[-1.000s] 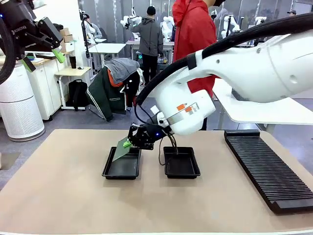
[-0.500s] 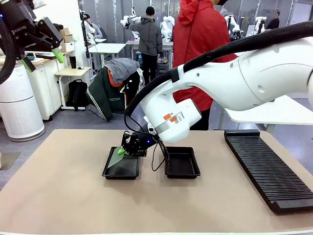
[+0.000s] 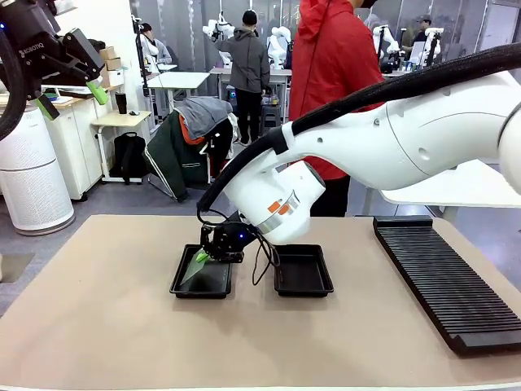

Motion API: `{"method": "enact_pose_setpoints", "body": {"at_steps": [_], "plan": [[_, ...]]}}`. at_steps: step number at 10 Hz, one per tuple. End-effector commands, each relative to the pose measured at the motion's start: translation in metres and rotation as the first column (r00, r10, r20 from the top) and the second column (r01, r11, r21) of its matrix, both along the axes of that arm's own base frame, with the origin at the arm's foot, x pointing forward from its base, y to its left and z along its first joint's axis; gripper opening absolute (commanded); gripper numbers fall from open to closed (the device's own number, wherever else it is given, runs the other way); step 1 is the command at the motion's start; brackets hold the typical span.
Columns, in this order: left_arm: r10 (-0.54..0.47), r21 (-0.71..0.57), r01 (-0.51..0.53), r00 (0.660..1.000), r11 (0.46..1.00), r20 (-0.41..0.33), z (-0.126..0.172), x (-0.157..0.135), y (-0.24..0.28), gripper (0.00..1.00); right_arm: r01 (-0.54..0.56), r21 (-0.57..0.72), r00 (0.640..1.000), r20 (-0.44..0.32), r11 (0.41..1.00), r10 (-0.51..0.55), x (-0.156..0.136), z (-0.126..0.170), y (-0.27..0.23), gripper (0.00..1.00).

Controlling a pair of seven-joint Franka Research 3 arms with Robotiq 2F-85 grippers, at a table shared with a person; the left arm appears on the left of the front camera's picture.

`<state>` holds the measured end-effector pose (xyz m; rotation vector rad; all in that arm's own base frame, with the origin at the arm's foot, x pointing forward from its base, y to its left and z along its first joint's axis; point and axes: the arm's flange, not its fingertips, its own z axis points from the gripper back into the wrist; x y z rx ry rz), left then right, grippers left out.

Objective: Inspect and transfer BCBs to ESD trays.
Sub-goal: Pick up the Blank PCB from the PCB Rack and place it in the left ESD tray.

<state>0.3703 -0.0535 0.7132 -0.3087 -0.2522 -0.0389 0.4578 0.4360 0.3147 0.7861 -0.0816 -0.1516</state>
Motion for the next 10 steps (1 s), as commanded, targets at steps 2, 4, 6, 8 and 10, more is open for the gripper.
{"method": "enact_pose_setpoints", "body": {"at_steps": [2, 4, 6, 8, 10], "plan": [[0.0, -0.004, 0.0, 1.0, 1.0, -0.001, -0.001, 0.0, 0.0, 1.0, -0.006, -0.082, 1.0, 0.025, 0.997, 0.008, 0.017, 0.004, 0.017, 0.02], [0.0, -0.004, 0.0, 1.0, 1.0, -0.001, -0.001, 0.0, 0.0, 1.0, -0.022, -0.113, 1.0, 0.018, 0.993, 0.025, 0.023, 0.002, 0.02, 0.02], [0.0, -0.004, 0.0, 1.0, 1.0, -0.001, -0.001, 0.0, 0.0, 1.0, -0.046, -0.126, 0.999, 0.018, 0.991, 0.049, 0.027, 0.0, 0.022, 0.02], [0.0, -0.004, 0.0, 1.0, 1.0, -0.001, -0.001, 0.0, 0.0, 1.0, -0.06, -0.14, 0.998, 0.009, 0.988, 0.062, 0.031, -0.002, 0.024, 0.02], [0.0, -0.004, 0.0, 1.0, 1.0, -0.001, -0.001, 0.0, 0.0, 1.0, -0.065, -0.146, 0.998, -0.014, 0.987, 0.064, 0.033, -0.005, 0.027, 0.02]]}}
